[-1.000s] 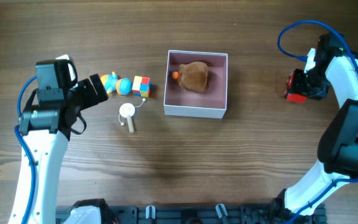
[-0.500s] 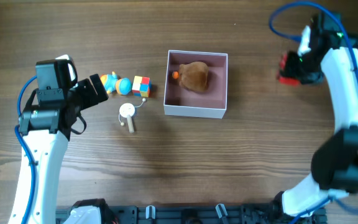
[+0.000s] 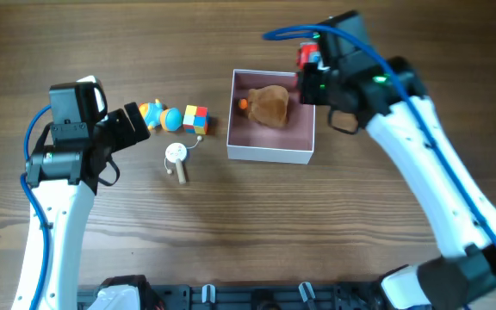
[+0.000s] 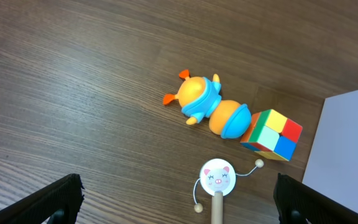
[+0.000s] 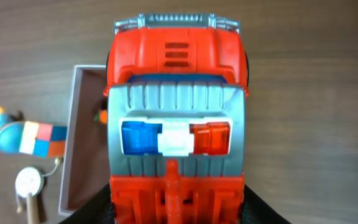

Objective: Pack container
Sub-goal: 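Carry the red fire truck into the box beside the plush, release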

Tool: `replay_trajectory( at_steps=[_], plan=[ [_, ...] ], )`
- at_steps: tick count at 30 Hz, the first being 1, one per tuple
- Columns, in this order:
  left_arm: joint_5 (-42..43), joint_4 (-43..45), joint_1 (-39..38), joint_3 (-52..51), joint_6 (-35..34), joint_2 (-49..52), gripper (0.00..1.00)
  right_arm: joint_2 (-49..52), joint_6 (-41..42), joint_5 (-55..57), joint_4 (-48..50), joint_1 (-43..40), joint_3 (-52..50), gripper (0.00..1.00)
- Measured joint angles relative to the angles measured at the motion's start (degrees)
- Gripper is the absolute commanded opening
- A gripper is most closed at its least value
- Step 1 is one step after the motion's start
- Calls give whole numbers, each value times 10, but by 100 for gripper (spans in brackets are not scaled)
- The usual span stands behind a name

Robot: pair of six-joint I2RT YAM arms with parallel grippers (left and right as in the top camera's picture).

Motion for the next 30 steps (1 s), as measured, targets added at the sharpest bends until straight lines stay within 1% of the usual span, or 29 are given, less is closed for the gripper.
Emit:
replay_trajectory(
  at_steps=[4,8,11,15,17,20,22,26,30],
  plan=[
    [0,0,0,0,0,0,100,60,26,5,12,8,-12,4],
    [0,0,0,0,0,0,100,126,40,11,23,8,-17,4],
    [0,0,0,0,0,0,100,152,44,12,23,8,-19,4],
    [0,0,0,0,0,0,100,166,46,14,29,8,-21,7],
    [0,0,0,0,0,0,100,169,45,14,31,7,-21,11],
    [0,0,0,0,0,0,100,172,45,14,33,8,-21,26],
    [0,0,0,0,0,0,100,175,40,14,37,8,-21,34],
    [0,0,0,0,0,0,100,182,17,14,49,8,-22,43],
    [0,0,0,0,0,0,100,182,-20,14,59,8,-22,57]
  ],
)
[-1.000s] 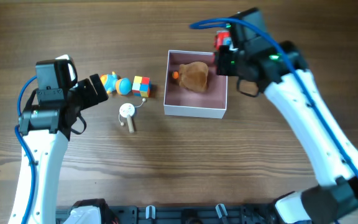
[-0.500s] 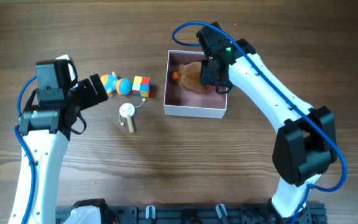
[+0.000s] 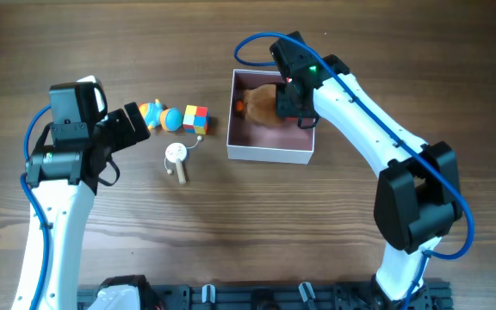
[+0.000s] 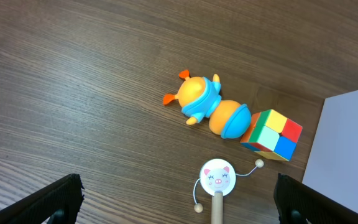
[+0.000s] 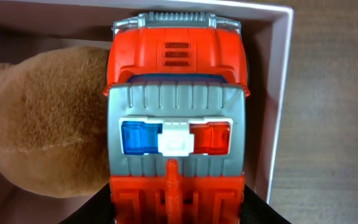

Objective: Pack container
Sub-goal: 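Carry the red fire truck into the box beside the plush, release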

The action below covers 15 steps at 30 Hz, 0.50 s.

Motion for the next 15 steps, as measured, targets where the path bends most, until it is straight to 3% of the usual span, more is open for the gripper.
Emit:
replay_trajectory(
  at_steps=[2,5,15],
  plan=[
    [0,0,0,0,0,0,100,-2,-21,0,0,0,0,66],
    [0,0,0,0,0,0,100,-21,-38,0,0,0,1,71],
    [0,0,0,0,0,0,100,-120,-57,-13,-9,0,12,68]
  ],
)
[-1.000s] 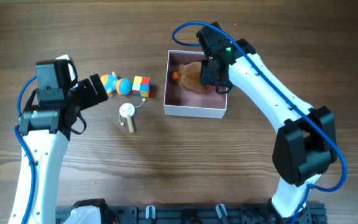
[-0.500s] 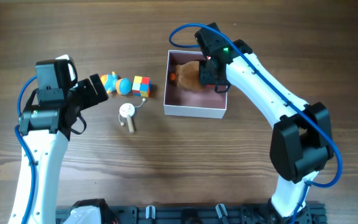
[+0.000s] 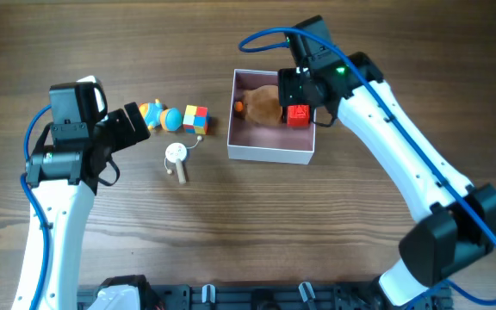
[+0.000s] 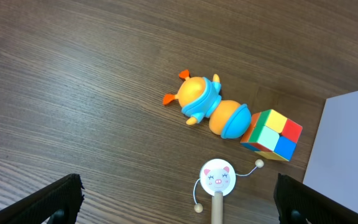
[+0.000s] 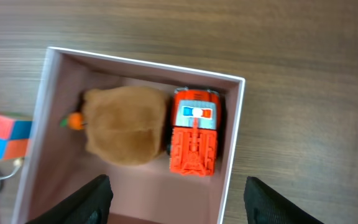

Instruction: Pack container

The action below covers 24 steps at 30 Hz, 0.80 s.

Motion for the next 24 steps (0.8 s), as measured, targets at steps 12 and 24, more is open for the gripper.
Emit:
replay_trajectory(
  at_steps=[12,24],
  plan=[
    [0,0,0,0,0,0,100,-158,-25,-57,-26,-35,0,93],
    [124,20,0,0,-5,0,100,-368,16,-49,-164,-299,15,100]
  ],
)
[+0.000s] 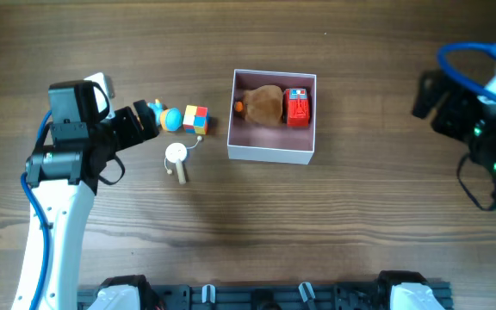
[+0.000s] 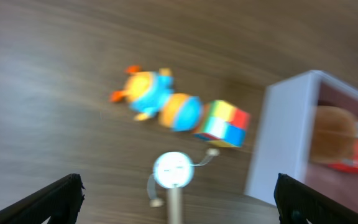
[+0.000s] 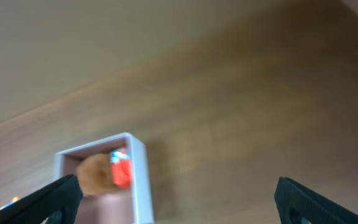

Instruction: Pack container

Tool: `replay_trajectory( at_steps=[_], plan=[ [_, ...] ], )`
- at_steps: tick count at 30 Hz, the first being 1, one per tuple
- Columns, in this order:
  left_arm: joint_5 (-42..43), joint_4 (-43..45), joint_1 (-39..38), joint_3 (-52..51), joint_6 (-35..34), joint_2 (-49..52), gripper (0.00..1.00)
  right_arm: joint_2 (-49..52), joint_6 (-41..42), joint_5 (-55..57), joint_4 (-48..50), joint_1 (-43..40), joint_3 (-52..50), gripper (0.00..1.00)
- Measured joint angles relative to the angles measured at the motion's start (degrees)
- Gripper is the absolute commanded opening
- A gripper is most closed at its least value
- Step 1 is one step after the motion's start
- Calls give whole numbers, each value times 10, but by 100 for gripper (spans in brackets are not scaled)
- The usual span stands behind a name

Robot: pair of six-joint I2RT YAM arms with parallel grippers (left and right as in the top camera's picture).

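Note:
The white box [image 1: 269, 153] with a pink inside stands mid-table. In it lie a brown plush [image 1: 261, 102] and, at its right, a red toy truck [image 1: 297, 107]. Left of the box lie an orange-and-blue toy [image 1: 164, 116], a colour cube [image 1: 195, 119] and a pig-face rattle drum [image 1: 176, 157]. My left gripper [image 1: 143, 119] is open and empty just left of the orange-and-blue toy. My right gripper [image 1: 429, 96] is open and empty far off at the table's right; its wrist view shows the box [image 3: 138, 180] small and distant.
Both wrist views are blurred. Bare wooden table lies between the box and the right arm, and along the front. A black rail [image 1: 265, 297] runs along the front edge.
My right arm has moved from just above the box to the far right of the table, still open. My left gripper has shifted a little right, toward the toys. The truck stays in the box.
My right gripper held the red truck near the box's far right corner. Then it held the truck down inside the box beside the plush. Then it was open above the box with the truck lying inside. Now it is far to the right.

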Motion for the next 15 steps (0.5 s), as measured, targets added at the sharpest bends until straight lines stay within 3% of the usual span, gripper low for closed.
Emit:
replay_trajectory(
  at_steps=[9,15],
  plan=[
    [56,-16,-24,16,13,8,99,68,19,0,-40,-78,-12,100],
    [2,-91,-90,124,44,89,99,100,19,0,-40,-78,-12,100]
  ],
)
